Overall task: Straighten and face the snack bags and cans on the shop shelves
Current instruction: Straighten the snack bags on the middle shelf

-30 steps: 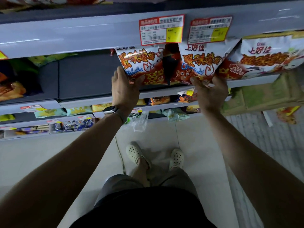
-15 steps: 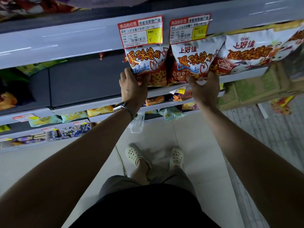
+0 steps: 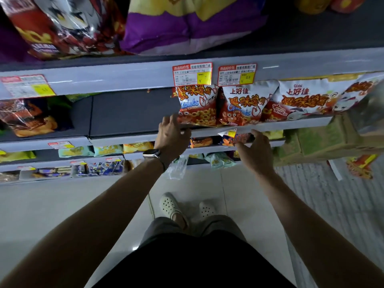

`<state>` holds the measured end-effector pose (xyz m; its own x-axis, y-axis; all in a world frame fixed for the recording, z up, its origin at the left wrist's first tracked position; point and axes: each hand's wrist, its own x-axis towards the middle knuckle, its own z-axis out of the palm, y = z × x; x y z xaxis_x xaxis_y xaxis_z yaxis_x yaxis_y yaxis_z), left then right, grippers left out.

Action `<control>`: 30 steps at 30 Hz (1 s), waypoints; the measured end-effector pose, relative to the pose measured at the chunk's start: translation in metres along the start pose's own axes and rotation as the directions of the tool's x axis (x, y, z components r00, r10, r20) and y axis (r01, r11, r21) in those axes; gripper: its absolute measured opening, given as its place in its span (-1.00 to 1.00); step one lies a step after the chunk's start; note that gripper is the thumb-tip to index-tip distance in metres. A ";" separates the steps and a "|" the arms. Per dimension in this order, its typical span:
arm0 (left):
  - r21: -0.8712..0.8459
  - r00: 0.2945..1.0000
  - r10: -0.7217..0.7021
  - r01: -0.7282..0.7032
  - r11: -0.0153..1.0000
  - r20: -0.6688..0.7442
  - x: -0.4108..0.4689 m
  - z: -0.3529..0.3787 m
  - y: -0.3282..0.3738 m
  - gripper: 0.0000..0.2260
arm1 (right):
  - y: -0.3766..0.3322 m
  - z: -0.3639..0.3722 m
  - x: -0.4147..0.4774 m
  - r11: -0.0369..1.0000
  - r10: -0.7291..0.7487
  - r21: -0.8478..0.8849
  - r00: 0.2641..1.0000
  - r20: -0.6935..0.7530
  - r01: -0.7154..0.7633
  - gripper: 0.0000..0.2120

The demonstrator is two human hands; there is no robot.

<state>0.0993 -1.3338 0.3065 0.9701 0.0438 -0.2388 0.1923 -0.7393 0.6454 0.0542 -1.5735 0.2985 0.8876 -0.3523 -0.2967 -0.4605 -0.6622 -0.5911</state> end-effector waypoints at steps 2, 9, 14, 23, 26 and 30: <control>0.049 0.999 0.031 -0.032 0.998 0.027 -0.020 -0.010 0.001 -0.57 | -0.001 0.002 -0.010 0.991 -0.113 -0.059 0.990 0.088 0.118 -0.51; 0.126 0.975 -0.223 0.221 0.967 0.004 -0.080 -0.040 -0.033 -0.57 | -0.060 0.026 -0.043 0.865 -0.362 -0.192 0.840 0.404 0.464 -0.44; 0.079 0.922 -0.379 0.384 0.920 -0.077 -0.125 -0.078 -0.086 -0.65 | -0.127 0.062 -0.070 0.707 -0.466 -0.230 0.685 0.560 0.669 -0.55; 0.058 0.879 -0.449 0.463 0.885 -0.160 -0.149 -0.175 -0.201 -0.63 | -0.243 0.150 -0.127 0.629 -0.506 -0.224 0.611 0.608 0.744 -0.50; 0.059 0.880 -0.443 0.458 0.887 -0.170 -0.142 -0.214 -0.244 -0.61 | -0.280 0.189 -0.148 0.663 -0.503 -0.219 0.642 0.578 0.716 -0.50; 0.063 0.910 -0.397 0.406 0.912 -0.118 -0.138 -0.258 -0.288 -0.60 | -0.319 0.229 -0.175 0.753 -0.423 -0.239 0.729 0.538 0.613 -0.48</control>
<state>-0.0517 -0.9538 0.3410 0.8242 0.4128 -0.3876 0.5596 -0.6987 0.4459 0.0481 -1.1491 0.3668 0.8484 0.3791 -0.3695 0.1951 -0.8727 -0.4476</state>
